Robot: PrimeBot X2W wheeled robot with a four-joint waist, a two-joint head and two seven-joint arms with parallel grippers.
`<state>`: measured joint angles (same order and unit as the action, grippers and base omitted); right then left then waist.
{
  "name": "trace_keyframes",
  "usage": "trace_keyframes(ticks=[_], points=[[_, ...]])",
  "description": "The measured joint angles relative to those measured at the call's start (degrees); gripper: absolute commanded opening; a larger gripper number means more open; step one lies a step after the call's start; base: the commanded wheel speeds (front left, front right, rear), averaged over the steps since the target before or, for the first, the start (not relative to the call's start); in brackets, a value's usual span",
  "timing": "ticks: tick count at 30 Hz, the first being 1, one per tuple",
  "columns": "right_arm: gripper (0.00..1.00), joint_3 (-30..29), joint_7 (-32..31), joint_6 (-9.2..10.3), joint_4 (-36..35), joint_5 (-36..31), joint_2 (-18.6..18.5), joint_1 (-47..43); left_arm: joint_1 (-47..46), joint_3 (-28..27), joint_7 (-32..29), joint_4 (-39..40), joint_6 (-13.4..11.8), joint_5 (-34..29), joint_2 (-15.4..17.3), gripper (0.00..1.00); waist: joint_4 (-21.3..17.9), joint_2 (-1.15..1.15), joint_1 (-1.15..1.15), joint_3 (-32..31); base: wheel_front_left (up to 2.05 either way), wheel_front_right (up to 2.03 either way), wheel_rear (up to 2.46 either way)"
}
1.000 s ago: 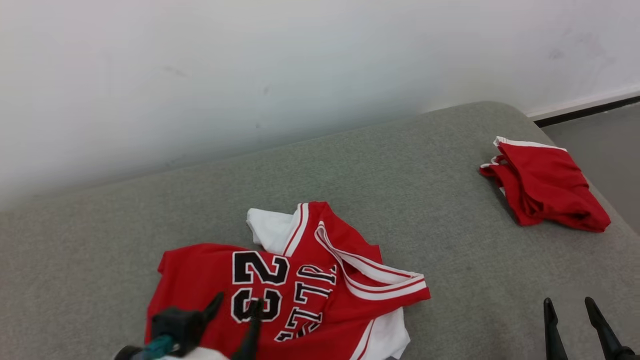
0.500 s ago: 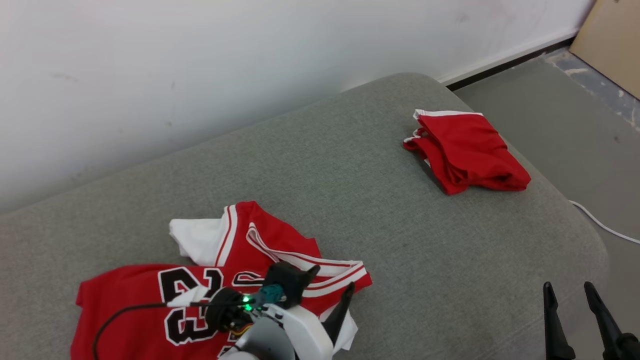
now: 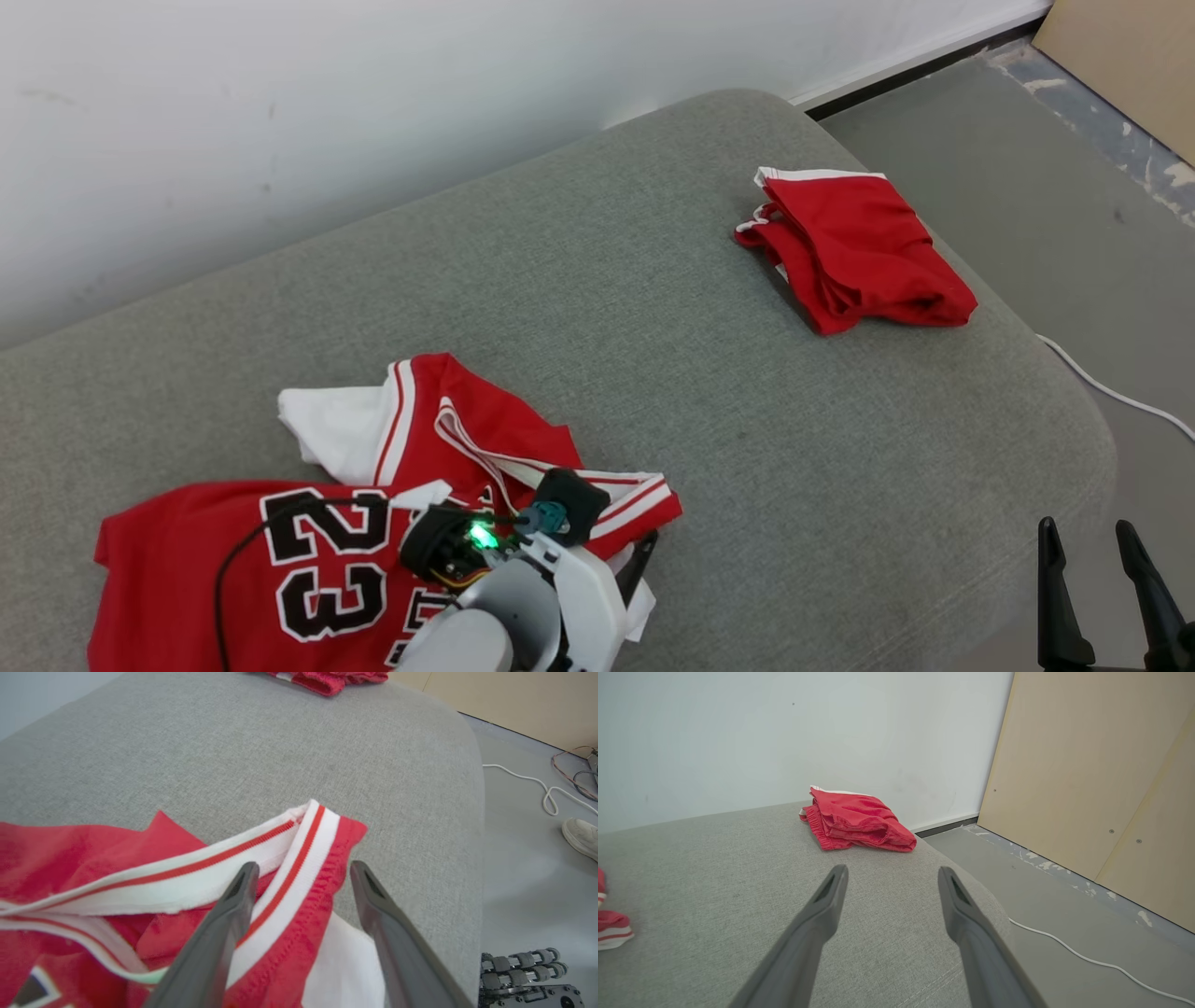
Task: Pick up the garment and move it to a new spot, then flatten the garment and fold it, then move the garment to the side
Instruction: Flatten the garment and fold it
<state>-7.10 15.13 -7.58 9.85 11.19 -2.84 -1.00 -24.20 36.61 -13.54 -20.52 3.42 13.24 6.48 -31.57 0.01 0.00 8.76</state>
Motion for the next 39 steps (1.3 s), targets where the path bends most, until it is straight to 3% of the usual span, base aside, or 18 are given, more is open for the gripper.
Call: trace_keyframes(ticks=[1, 3, 5, 6, 12, 18, 26, 29, 34, 39], points=[[1.00, 0.0, 0.0, 0.00, 0.0, 0.1, 0.0, 0.0, -0.5, 0.2, 0.0, -1.1, 0.0, -0.5, 0.0, 1.00, 0.0, 0.00, 0.00, 0.1, 0.00, 0.00, 0.00], [1.00, 0.4, 0.0, 0.00, 0.2, 0.2, 0.0, 0.1, -1.5, 0.7, 0.3, -3.2, -0.5, -1.8, 0.4, 0.44, 0.0, 0.00, 0.00, 0.4, 0.00, 0.00, 0.00], [1.00, 0.9, 0.0, 0.00, 0.4, 0.2, 0.0, 0.3, -2.1, 0.9, 0.9, -5.1, -0.5, -2.1, 0.5, 0.04, 0.1, 0.00, 0.00, 0.5, 0.00, 0.00, 0.00], [1.00, 1.1, 0.0, 0.00, 0.6, 0.2, 0.0, 0.6, -2.4, 1.0, 1.2, -5.9, -0.5, -2.1, 0.4, 0.00, 0.1, 0.00, 0.00, 0.5, 0.00, 0.00, 0.00], [1.00, 1.5, 0.0, 0.00, 1.1, 0.2, 0.0, 1.3, -2.9, 0.5, 4.1, -5.8, 0.2, 0.4, -1.1, 0.00, 0.4, 0.00, 0.00, 0.2, 0.00, 0.00, 0.00], [1.00, 1.2, 0.0, 0.00, 1.8, -0.6, 0.0, 1.2, -0.9, 0.8, 3.3, 2.9, 1.7, 4.5, -1.4, 0.00, 1.2, 0.00, -0.01, -0.9, 0.00, 0.00, 0.00], [1.00, 1.2, 0.0, 0.00, 2.2, -1.2, 0.0, 1.2, 4.7, 2.3, -3.4, 18.1, 3.2, 12.7, 3.3, 0.00, 2.7, 0.00, -0.01, -2.4, 0.00, 0.00, 0.00], [1.00, 1.3, 0.0, 0.00, 2.2, -1.4, 0.0, 1.2, 5.1, 2.3, -4.4, 19.6, 3.4, 13.3, 3.8, 0.00, 2.8, 0.00, -0.01, -2.5, 0.00, 0.00, 0.00], [1.00, 1.6, 0.0, 0.00, 2.3, -1.6, 0.0, 1.2, 4.8, 1.0, -4.5, 18.4, 2.6, 14.3, 3.8, 0.00, 2.7, 0.00, -0.01, -2.3, 0.00, 0.00, 0.00], [1.00, 2.1, 0.0, 0.00, 2.4, -1.8, 0.0, 1.6, 0.3, 0.4, -1.2, 9.5, -0.1, 10.1, 3.3, 0.00, 2.4, 0.00, -0.01, -1.7, 0.00, 0.00, 0.00]])
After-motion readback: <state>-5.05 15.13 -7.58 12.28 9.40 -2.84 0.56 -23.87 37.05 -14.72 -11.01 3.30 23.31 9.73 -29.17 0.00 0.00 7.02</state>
